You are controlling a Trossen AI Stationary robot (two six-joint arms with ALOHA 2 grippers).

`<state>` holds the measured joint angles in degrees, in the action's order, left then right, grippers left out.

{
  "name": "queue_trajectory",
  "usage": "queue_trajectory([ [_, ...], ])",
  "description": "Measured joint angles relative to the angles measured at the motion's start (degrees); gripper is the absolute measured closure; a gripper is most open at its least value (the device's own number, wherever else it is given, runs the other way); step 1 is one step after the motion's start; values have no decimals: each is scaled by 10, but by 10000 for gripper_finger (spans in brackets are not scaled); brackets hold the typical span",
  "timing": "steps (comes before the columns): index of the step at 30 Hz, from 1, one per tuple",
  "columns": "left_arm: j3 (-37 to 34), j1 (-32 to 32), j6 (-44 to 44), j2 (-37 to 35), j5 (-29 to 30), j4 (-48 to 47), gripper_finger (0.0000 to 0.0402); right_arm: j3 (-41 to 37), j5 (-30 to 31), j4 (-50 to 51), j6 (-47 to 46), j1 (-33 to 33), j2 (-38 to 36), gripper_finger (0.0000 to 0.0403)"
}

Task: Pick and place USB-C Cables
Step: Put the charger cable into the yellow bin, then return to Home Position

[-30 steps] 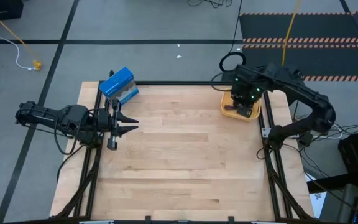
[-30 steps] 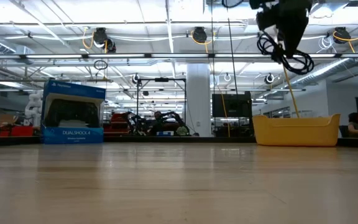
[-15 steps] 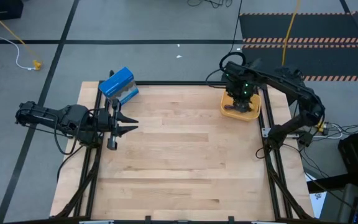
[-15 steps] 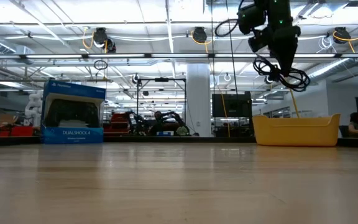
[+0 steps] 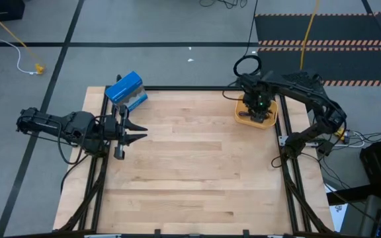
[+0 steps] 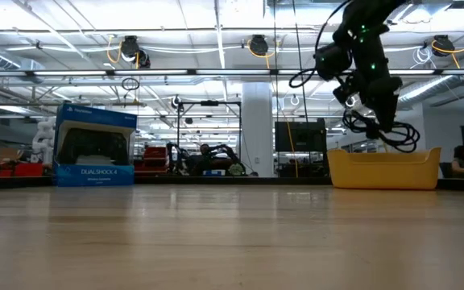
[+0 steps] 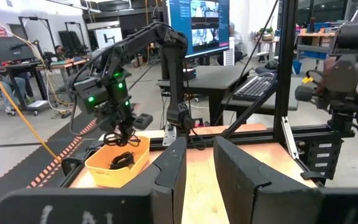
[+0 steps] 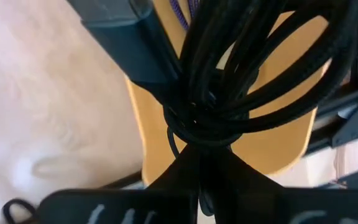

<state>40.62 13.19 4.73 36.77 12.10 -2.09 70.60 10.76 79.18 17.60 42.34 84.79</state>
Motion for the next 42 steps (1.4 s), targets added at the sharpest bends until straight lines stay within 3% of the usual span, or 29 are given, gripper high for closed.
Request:
queue_trajectory([
  [17, 0, 0, 8, 34, 0, 28, 316, -86, 17, -104, 30, 39, 0, 395],
  [31, 0, 0, 10, 35, 0, 27, 316, -87, 27, -114, 6, 35, 0, 280],
  [42, 0, 0, 11, 35, 0, 17, 316, -87, 26, -119, -55, -25, -102, 261],
])
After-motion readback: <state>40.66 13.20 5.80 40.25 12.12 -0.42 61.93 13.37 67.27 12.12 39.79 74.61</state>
